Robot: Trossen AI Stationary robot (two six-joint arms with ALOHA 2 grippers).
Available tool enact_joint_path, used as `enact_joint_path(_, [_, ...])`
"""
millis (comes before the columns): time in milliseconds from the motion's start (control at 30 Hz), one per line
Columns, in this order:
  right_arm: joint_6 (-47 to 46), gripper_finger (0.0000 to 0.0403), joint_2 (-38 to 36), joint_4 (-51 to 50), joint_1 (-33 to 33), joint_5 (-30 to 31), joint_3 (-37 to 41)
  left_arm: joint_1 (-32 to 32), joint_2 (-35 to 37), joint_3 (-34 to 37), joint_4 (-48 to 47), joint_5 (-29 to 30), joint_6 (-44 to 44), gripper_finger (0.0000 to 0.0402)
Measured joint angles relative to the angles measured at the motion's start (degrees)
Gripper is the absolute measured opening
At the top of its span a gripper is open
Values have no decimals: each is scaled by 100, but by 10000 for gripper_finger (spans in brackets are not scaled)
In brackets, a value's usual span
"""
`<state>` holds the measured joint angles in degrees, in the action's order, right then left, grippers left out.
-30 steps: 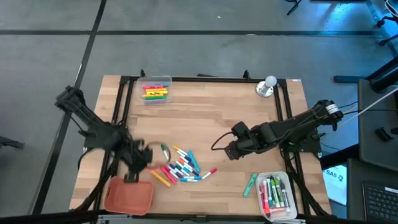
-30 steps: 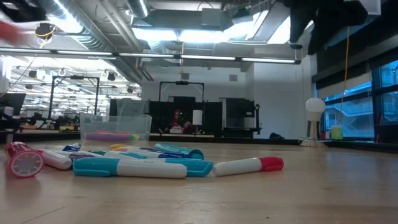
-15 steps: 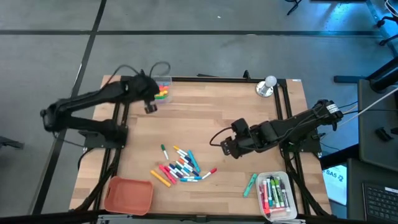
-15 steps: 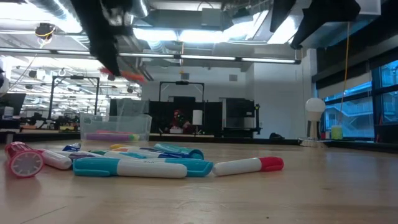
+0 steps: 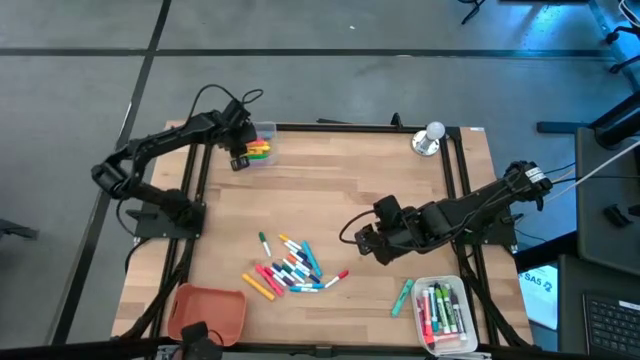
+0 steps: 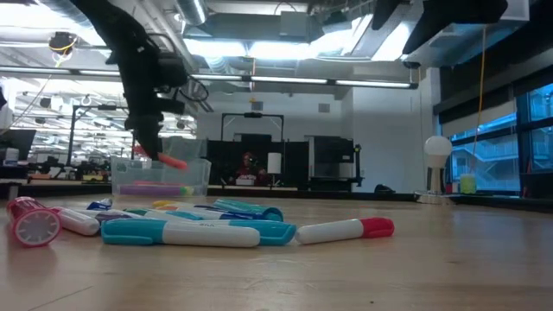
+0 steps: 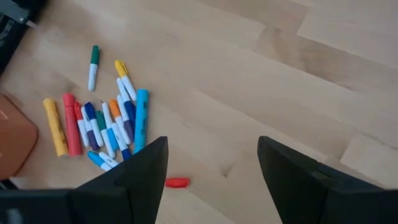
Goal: Pick & Place Markers
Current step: Put the orange pen into the transparent bin, then put the bottom center pitch blue pen into the transparent bin
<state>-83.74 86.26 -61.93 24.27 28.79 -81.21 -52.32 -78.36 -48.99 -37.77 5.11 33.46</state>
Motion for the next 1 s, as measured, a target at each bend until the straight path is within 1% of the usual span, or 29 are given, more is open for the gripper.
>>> enact_joint_path(67, [4, 247, 0, 0, 0, -21, 0, 6, -131, 0, 51, 118, -45, 106])
enact_joint_path(167, [21, 247, 31, -31, -9, -328, 0, 7, -238, 0, 158, 334, -469, 139])
enact_joint_path(300, [114, 247, 56, -339, -13, -641, 2, 80, -162, -4, 80, 391, -842, 177])
enact_joint_path(367, [16, 247, 74, -441, -15, -642, 2, 222, -33, -86, -158, 292, -1124, 187])
enact_joint_path(433, [17, 247, 86, -488, -25, -563, 4, 502, 141, -157, -164, 30, -1612, 189])
enact_joint_path(533, [165, 247, 139, -657, -159, -307, 4, 1152, 355, -157, 73, -636, -2193, 177])
enact_joint_path(600, [352, 247, 188, -729, -328, -317, 4, 1755, 373, -157, 433, -1073, -2397, 167])
enact_joint_path(733, [681, 247, 192, -723, -528, -534, 4, 3165, 251, -155, 1021, -1805, -2256, 153])
enact_joint_path(800, [810, 247, 192, -745, -543, -571, 4, 3766, 110, -150, 1255, -2224, -2198, 151])
enact_joint_path(833, [874, 247, 192, -748, -542, -571, 4, 4043, -2, -150, 1503, -2353, -2227, 151])
enact_joint_path(900, [1010, 247, 192, -769, -577, -559, 4, 4515, -288, -157, 1925, -2312, -2395, 152])
enact_joint_path(1000, [1029, 247, 192, -736, -696, -554, 4, 5008, -781, -150, 2580, -2281, -2362, 158])
